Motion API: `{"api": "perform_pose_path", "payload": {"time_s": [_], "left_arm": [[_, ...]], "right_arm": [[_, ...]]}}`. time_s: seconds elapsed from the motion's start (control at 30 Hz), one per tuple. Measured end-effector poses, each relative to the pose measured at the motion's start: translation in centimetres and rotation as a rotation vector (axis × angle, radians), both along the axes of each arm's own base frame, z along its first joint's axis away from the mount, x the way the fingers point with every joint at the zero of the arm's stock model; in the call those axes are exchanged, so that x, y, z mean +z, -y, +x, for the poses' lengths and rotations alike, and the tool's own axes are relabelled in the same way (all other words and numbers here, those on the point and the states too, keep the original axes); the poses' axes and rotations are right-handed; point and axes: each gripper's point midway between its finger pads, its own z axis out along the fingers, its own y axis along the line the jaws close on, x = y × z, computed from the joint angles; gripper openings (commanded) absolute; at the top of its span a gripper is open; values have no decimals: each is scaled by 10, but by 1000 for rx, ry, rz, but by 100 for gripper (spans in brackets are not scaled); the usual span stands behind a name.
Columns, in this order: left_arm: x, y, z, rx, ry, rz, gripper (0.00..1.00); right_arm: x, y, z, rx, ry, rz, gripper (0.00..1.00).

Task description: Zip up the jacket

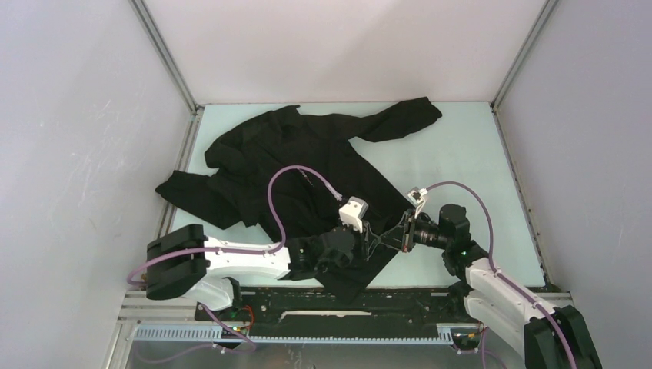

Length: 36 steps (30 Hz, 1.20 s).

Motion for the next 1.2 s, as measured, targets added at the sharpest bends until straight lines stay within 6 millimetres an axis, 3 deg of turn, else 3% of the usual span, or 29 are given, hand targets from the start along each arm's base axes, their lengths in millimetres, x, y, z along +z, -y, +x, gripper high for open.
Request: {"api": "perform_pose_path", "payload": {"time_s": [0.53, 0.67, 0.77, 0.8, 1.07, 1.2], "left_arm": [[-1, -3, 8, 45, 16, 43, 27], [-1, -2, 10, 51, 19, 57, 20], [0, -2, 12, 63, 27, 78, 2], [0, -2, 14, 72, 30, 87, 0], [-1, -1, 20, 83, 23, 149, 0], [-14, -15, 24, 86, 16, 230, 0]], "right_arm": [[0, 1, 3, -16, 7, -4, 0], [0, 1, 4, -23, 9, -6, 0], [0, 2, 5, -38, 12, -10, 0], [-1, 2, 5, -38, 11, -11, 0], [13, 9, 0, -101, 76, 9, 0], [8, 15, -5, -184, 38, 26, 0]]}}
